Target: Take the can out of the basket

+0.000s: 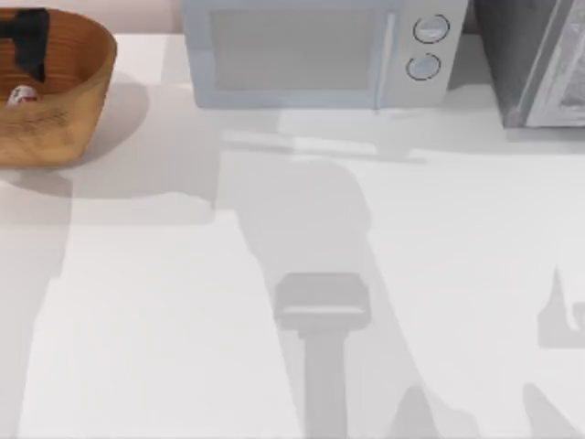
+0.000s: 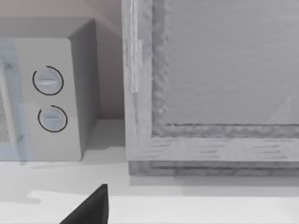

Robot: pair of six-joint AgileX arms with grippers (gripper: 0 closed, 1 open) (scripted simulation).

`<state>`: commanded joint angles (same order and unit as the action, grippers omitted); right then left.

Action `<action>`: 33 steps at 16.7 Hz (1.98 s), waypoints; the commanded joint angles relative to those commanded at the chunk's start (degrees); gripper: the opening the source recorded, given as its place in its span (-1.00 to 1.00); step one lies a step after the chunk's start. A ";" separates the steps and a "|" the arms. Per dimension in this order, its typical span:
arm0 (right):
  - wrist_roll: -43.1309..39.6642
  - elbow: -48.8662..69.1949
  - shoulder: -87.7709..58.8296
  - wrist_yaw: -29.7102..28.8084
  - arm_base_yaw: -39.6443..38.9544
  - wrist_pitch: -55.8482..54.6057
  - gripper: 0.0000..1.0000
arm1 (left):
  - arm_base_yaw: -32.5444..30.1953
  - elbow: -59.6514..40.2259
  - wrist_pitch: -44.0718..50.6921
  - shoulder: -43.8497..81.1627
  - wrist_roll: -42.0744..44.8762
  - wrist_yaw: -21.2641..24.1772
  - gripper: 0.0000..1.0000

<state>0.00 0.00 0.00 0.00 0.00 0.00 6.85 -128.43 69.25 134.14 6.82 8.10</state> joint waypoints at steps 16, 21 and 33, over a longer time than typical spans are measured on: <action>0.00 0.00 0.00 0.00 0.00 0.00 1.00 | 0.40 -12.41 2.85 14.09 1.08 0.64 1.00; 0.00 0.00 0.00 0.00 0.00 0.00 1.00 | -0.06 -7.46 -4.08 16.01 0.62 0.59 1.00; 0.00 0.00 0.00 0.00 0.00 0.00 1.00 | -0.07 -7.36 -4.20 16.05 0.61 0.59 -0.21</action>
<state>0.00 0.00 0.00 0.00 0.00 0.00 6.78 -135.79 65.05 150.18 7.43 8.69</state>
